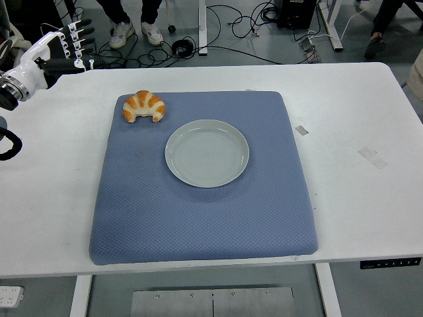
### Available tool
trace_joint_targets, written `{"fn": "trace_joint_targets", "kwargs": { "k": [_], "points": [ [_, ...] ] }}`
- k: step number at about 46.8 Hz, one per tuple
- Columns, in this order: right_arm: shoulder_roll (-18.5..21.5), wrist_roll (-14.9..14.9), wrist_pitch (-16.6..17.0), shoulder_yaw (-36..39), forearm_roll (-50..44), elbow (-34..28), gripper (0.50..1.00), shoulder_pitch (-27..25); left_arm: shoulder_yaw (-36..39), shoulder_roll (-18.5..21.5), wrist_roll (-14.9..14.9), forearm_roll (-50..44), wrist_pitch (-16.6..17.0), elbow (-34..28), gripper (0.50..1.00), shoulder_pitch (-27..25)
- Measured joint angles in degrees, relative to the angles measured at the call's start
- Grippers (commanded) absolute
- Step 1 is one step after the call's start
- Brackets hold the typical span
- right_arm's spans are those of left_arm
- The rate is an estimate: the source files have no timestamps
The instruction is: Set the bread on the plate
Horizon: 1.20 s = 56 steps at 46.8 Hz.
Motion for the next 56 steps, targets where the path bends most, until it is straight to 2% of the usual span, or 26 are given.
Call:
{"fn": "trace_joint_targets", "kwargs": {
  "k": [56],
  "points": [
    [0.00, -0.02, -0.02, 0.00, 0.01, 0.00, 1.000, -0.01, 1.02, 0.56, -0.09, 0.41, 0.06, 0.00, 0.974, -1.20]
  ]
}}
